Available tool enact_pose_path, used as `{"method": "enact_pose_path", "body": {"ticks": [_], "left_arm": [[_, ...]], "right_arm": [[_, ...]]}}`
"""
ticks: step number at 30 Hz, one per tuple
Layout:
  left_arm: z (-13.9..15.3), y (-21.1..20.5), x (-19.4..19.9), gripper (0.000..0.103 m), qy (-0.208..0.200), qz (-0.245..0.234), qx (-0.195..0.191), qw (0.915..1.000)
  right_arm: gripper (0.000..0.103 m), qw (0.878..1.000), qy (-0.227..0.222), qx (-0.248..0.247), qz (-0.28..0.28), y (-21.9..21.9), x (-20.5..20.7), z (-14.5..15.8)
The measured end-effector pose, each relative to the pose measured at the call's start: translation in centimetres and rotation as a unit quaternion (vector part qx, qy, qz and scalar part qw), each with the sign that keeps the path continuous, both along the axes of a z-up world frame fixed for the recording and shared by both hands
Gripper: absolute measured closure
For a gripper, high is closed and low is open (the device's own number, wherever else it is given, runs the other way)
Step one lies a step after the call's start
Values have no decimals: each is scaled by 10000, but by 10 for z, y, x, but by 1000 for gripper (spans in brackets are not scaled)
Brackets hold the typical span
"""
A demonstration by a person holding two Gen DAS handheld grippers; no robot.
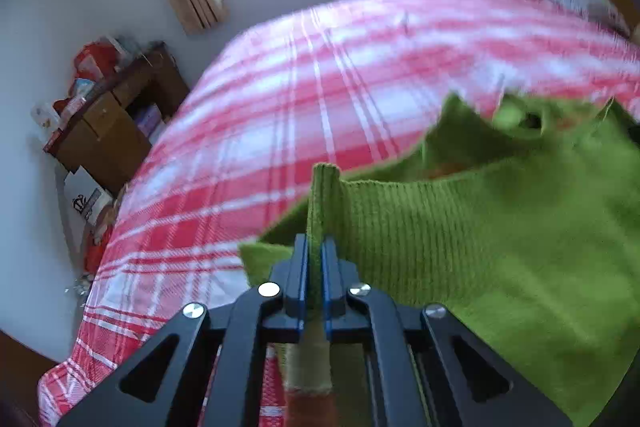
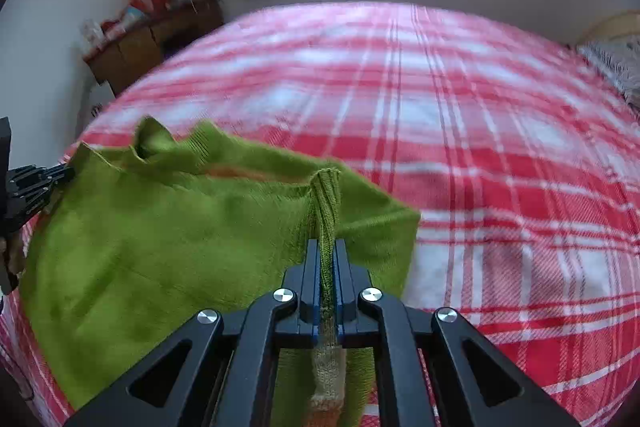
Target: Fold small clothes
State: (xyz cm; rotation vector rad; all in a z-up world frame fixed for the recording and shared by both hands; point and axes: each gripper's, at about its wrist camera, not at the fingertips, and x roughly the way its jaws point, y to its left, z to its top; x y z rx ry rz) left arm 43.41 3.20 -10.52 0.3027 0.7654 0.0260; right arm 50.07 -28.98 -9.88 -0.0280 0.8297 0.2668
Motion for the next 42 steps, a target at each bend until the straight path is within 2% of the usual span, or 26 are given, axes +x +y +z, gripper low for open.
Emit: {"method": "enact_pose_path", "body": {"ticks": [4, 6, 10, 12, 14, 15, 16, 17, 18, 19, 21, 23, 24, 25, 26, 27, 28, 29, 30, 31, 35, 37, 42], "left_arm": [[17, 18, -3, 98, -278, 248, -485, 9981], [17, 22, 0, 100, -369, 419, -468, 9973], [-5, 29, 22, 100, -28, 704, -420, 9966], [-13, 30, 26, 100, 16, 750, -380, 9965], [-16, 31, 25, 97, 132, 764, -514, 9957], [-15, 31, 21, 97, 116, 742, -561, 9956], [-13, 29, 19, 94, 111, 602, -627, 9962], [-10, 24, 16, 90, 129, 436, -567, 9974], [-9, 20, 14, 69, 137, 387, -431, 9982], [-6, 17, 13, 43, 110, 349, -341, 9987], [0, 10, 13, 13, -7, 267, -244, 9993], [-2, 3, 20, 13, 71, 138, -144, 9998], [-5, -1, 25, 17, 159, 144, -64, 9997], [-8, -2, 28, 27, 204, 141, -66, 9997], [-10, -4, 30, 32, 280, 76, -107, 9995], [-13, -5, 32, 42, 377, 36, -84, 9992], [-18, -8, 33, 59, 475, 7, -4, 9989], [-21, -10, 32, 72, 495, -66, 20, 9987], [-22, -11, 31, 92, 495, -144, -33, 9987], [-21, -11, 28, 96, 446, -159, -42, 9989], [-4, 0, 13, 100, -85, -29, -236, 9997], [4, 12, 11, 102, -209, 163, -465, 9986], [15, 31, 17, 102, -428, 512, -685, 9954]], "right_arm": [[100, 9987, -482, 45, -149, -4, -8, 22], [100, 9980, -588, 40, -234, -5, -5, 29], [100, 9987, -286, -117, -413, -2, 15, 10], [100, 9984, -161, -221, -491, -1, 21, -4], [99, 9985, 176, -210, -473, -1, 27, -17], [93, 9981, 54, -243, -555, -3, 25, -14], [78, 9976, -52, -297, -629, -4, 22, -10], [66, 9970, -84, -351, -683, -6, 21, -7], [45, 9970, -69, -331, -697, -8, 20, -5], [41, 9972, -128, -226, -698, -11, 18, 0], [41, 9974, -246, -261, -633, -9, 16, 7], [41, 9974, -303, -395, -516, -3, 18, 9], [41, 9978, -283, -413, -424, 0, 20, 8], [41, 9981, -224, -456, -348, 4, 23, 6], [41, 9981, -127, -540, -277, 9, 27, 1], [46, 9977, -53, -628, -237, 12, 31, -3], [66, 9967, 35, -785, -220, 16, 32, -9], [75, 9958, 114, -890, -187, 19, 33, -14], [87, 9961, 73, -867, -151, 21, 31, -15], [98, 9960, -10, -882, -162, 22, 30, -13], [99, 9954, -387, -870, -122, 23, 15, 2], [99, 9948, -529, -862, -131, 23, 13, 9], [100, 9927, -960, -677, -265, 22, 10, 32]]}}
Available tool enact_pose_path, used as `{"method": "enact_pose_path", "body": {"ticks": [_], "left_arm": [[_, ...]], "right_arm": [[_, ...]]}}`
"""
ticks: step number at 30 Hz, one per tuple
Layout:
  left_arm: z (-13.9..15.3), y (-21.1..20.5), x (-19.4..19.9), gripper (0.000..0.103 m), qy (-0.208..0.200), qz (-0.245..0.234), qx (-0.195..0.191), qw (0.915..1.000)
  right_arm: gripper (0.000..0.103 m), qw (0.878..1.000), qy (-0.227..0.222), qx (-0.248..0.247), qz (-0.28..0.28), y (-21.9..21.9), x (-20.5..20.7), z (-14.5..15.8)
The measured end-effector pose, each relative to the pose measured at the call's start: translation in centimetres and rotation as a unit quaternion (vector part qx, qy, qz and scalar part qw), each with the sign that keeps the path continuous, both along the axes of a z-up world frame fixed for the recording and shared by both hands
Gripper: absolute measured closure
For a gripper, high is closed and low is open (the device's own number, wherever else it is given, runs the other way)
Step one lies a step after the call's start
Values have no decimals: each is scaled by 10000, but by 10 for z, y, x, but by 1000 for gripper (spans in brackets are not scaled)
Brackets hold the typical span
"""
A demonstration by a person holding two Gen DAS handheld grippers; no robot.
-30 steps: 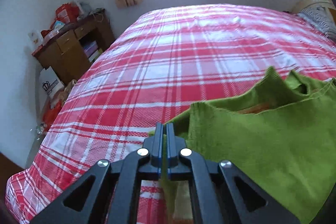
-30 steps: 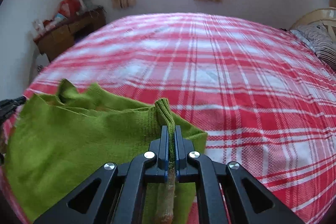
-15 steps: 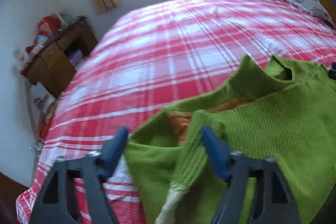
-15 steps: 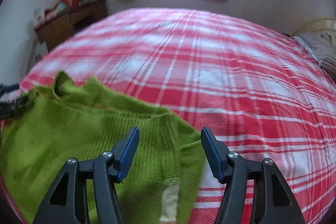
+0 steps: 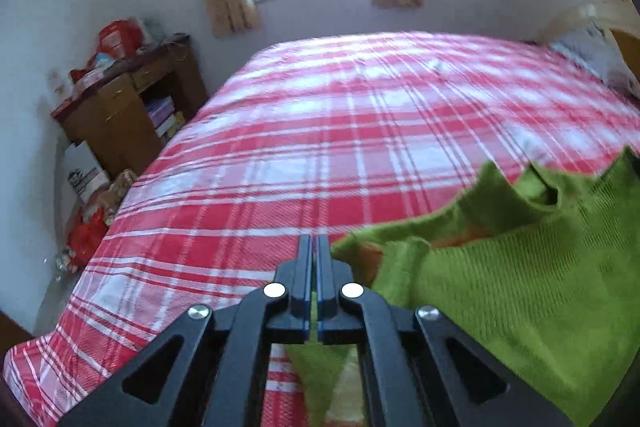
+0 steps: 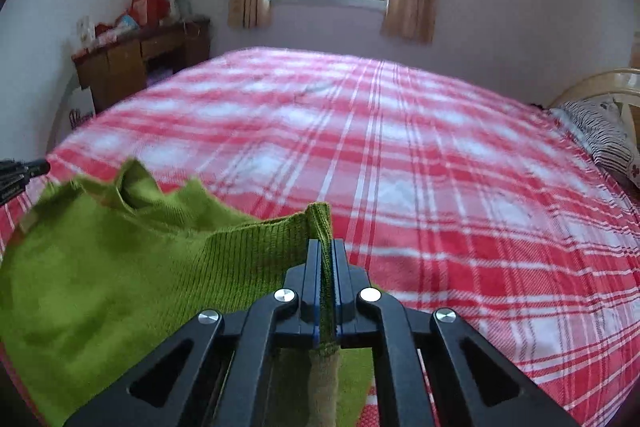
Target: Fold small clothes
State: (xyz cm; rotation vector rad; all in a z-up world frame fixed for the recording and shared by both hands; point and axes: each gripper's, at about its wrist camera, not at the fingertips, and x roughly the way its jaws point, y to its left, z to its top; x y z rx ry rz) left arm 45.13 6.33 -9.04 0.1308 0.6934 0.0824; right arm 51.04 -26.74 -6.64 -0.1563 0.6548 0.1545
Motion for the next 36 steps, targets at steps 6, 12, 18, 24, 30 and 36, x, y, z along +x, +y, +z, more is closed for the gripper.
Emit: {"method": "enact_pose_path", "body": {"ticks": [6, 12, 18, 24, 30, 36], "left_arm": [[-8, -14, 0, 31, 323, -391, -195, 9985], [-27, -51, 3, 49, 348, -607, 832, 9941], [-18, -24, 0, 97, 187, -259, 194, 9993], [-29, -21, 8, 93, 354, -22, 374, 9987], [-29, -31, 4, 41, 342, 42, 777, 9964], [6, -22, -49, 21, -106, 8, 475, 9988]], "right_arm": [[100, 9999, 84, -99, 27, 8, 1, -11], [100, 9999, 166, -30, -23, 3, 0, -20], [100, 9996, -291, 24, 35, 1, -16, -2], [100, 9998, -4, -128, -149, -2, 1, -17], [49, 9943, 671, -314, -761, -18, 18, -41], [48, 9976, 371, 237, -530, -26, -40, -3]]}}
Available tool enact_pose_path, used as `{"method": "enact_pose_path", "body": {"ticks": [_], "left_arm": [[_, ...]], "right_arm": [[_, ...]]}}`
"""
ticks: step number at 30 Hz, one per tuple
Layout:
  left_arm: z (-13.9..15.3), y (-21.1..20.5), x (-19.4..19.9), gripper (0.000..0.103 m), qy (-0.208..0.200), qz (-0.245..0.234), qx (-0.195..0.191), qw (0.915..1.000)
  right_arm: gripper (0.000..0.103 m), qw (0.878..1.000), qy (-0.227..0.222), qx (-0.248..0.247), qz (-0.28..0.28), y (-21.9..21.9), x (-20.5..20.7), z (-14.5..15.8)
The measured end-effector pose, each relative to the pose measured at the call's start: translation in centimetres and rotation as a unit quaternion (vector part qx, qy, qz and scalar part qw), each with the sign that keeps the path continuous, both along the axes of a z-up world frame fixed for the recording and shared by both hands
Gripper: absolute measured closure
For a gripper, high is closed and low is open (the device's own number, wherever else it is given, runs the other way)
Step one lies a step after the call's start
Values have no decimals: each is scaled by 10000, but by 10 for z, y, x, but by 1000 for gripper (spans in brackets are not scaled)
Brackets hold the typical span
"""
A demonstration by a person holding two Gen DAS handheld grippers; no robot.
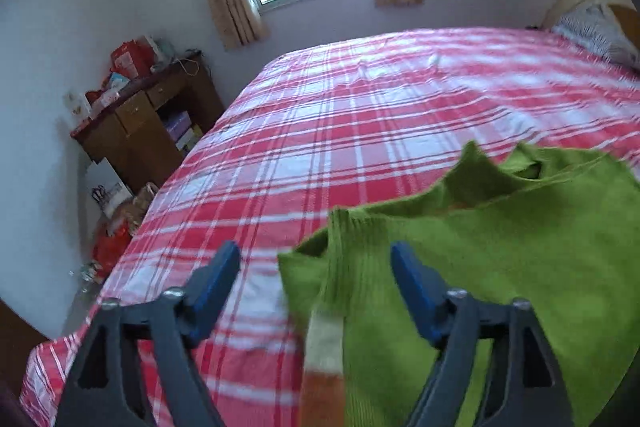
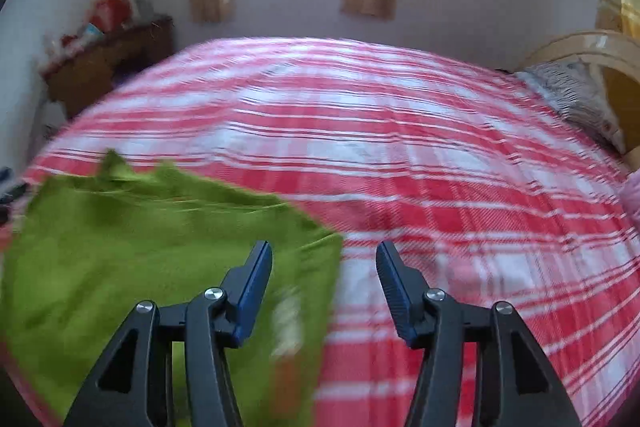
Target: Fold small clothes
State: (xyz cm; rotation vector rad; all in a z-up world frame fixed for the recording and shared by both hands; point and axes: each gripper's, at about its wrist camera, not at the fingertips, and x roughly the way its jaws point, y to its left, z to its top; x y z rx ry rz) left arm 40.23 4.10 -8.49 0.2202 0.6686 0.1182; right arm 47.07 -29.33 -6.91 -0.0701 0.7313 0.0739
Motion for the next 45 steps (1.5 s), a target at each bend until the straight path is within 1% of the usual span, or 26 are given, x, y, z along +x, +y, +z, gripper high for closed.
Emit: {"method": "enact_pose_path", "body": {"ticks": [2, 3, 5, 7, 8, 9, 10, 11, 13, 14, 15, 16, 17, 19, 20, 22, 24, 25, 26, 30, 33, 35, 37, 40, 42, 45], "left_arm": [[2, -1, -27, 17, -28, -156, -115, 9998], [-2, -6, -35, 10, 31, -238, -90, 9997], [-16, -10, -51, 8, 170, -268, 122, 9994], [-35, -12, -59, 8, 375, -224, 336, 9985], [-43, -10, -58, 8, 462, -119, 419, 9980], [-49, -6, -59, 7, 558, -9, 430, 9975], [-54, 1, -61, 7, 638, 85, 314, 9974], [-53, 9, -63, 6, 611, 158, 50, 9980], [-50, 19, -63, 3, 643, 303, -179, 9973], [-51, 23, -62, 2, 644, 381, -299, 9968], [-53, 26, -61, 0, 620, 432, -438, 9962], [-55, 28, -59, 0, 627, 443, -516, 9957], [-58, 28, -60, 0, 658, 455, -544, 9953], [-58, 30, -58, 0, 673, 487, -646, 9945], [-58, 29, -58, 0, 674, 485, -657, 9944], [-57, 33, -62, 0, 675, 490, -672, 9942], [-59, 38, -70, 0, 692, 546, -695, 9937], [-61, 42, -72, 0, 732, 546, -766, 9929], [-63, 46, -74, 0, 739, 539, -857, 9921], [-66, 60, -77, 0, 731, 600, -1377, 9860], [-63, 62, -79, 0, 646, 699, -1353, 9862], [-58, 66, -86, 0, 470, 811, -1283, 9873], [-58, 74, -88, 0, 440, 931, -1415, 9846], [-61, 94, -91, 0, 446, 1168, -1817, 9754], [-63, 101, -93, 0, 414, 1292, -1965, 9711], [-64, 101, -96, 0, 404, 1212, -1934, 9728]], "right_arm": [[48, 9987, 13, 296, 404, 11, -31, 5], [48, 9976, 24, 352, 594, 18, -42, 4], [48, 9946, 170, 359, 962, 31, -68, -5], [48, 9936, 564, 128, 974, 38, -84, -26], [48, 9932, 819, -47, 822, 38, -92, -41], [48, 9931, 909, -169, 718, 37, -95, -49], [48, 9945, 729, -291, 692, 36, -107, -52], [48, 9948, 713, -329, 651, 34, -115, -52], [48, 9948, 886, -149, 484, 29, -118, -48], [48, 9949, 910, -162, 409, 30, -118, -44], [48, 9958, 784, -224, 413, 32, -118, -38], [48, 9969, 523, -304, 506, 42, -119, -27], [47, 9969, 401, -328, 586, 47, -116, -21], [47, 9964, 273, -192, 775, 62, -103, -13], [47, 9964, 279, -126, 794, 68, -95, -14], [47, 9963, 417, -206, 724, 76, -81, -24], [47, 9942, 936, -134, 507, 74, -70, -46], [47, 9942, 967, 173, 429, 65, -73, -55], [47, 9946, 907, 269, 421, 61, -80, -56], [47, 9953, 770, 303, 497, 53, -101, -56], [47, 9962, 773, 92, 387, 62, -105, -48], [47, 9964, 614, 70, 585, 77, -117, -37], [47, 9948, 424, -143, 917, 98, -130, -27], [47, 9863, 159, -487, 1570, 143, -148, -16], [47, 9770, 79, -688, 2015, 177, -160, -15], [47, 9671, -27, -930, 2368, 213, -170, -20]]}}
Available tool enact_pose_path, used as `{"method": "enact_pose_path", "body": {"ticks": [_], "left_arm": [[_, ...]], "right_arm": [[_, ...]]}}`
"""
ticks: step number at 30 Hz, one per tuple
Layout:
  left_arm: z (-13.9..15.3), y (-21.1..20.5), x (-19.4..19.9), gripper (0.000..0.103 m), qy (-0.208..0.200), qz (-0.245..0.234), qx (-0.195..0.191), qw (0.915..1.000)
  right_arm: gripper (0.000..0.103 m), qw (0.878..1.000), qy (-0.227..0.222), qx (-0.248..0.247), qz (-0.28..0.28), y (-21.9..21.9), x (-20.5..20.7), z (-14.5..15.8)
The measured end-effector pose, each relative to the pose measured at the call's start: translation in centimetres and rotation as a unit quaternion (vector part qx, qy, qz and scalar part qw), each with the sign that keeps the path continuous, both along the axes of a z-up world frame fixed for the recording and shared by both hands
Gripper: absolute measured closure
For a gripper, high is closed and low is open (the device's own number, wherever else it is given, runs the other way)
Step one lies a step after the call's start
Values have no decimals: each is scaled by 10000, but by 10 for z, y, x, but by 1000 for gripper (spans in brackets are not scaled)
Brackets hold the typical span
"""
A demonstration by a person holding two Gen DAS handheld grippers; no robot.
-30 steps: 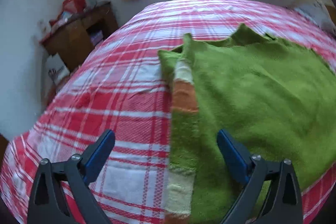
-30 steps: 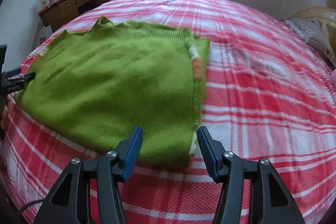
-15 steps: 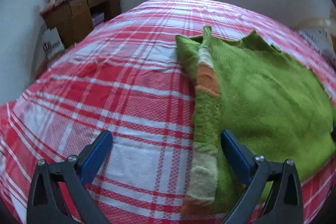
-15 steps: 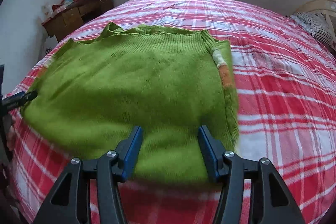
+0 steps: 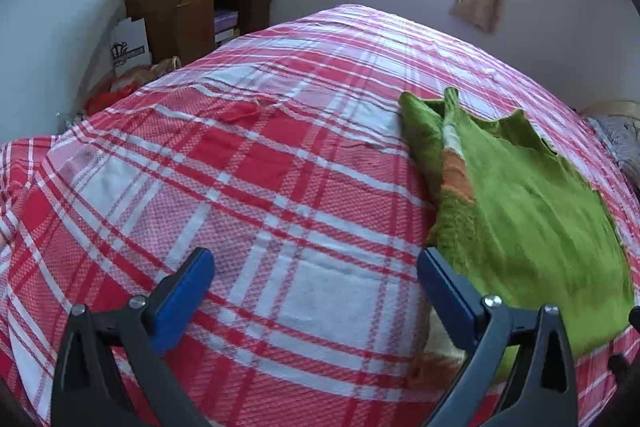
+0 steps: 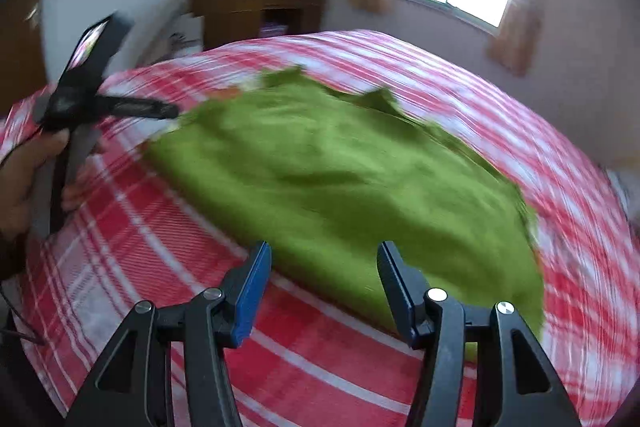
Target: Fold small clothes
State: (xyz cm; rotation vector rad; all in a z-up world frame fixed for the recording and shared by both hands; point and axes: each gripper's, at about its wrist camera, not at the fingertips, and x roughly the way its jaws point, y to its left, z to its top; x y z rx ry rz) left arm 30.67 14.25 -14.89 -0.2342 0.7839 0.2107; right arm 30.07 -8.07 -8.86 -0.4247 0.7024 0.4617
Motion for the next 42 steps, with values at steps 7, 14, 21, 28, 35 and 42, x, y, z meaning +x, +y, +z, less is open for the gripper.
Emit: {"method": "enact_pose_path", "body": {"ticks": [7, 14, 21, 28, 35, 42], "left_arm": [[-1, 19, -10, 0, -316, -84, -545, 9980], [-2, 27, -17, 0, -583, -174, -924, 9939], [-3, 29, -20, 0, -651, -179, -987, 9928], [-3, 28, -21, 0, -651, -171, -1001, 9927], [-4, 30, -21, 0, -620, -173, -1013, 9928], [-4, 26, -14, 0, -414, -200, -839, 9954]], "right_arm": [[47, 9942, -367, -574, 828, 75, -21, -22], [47, 9876, -699, -929, 1058, 115, -23, -34], [47, 9862, -728, -1010, 1091, 142, -14, -42], [46, 9849, -861, -943, 1170, 166, -2, -39], [46, 9885, -618, -718, 1174, 177, 13, -40], [47, 9903, -377, -549, 1218, 175, 20, -45]]}}
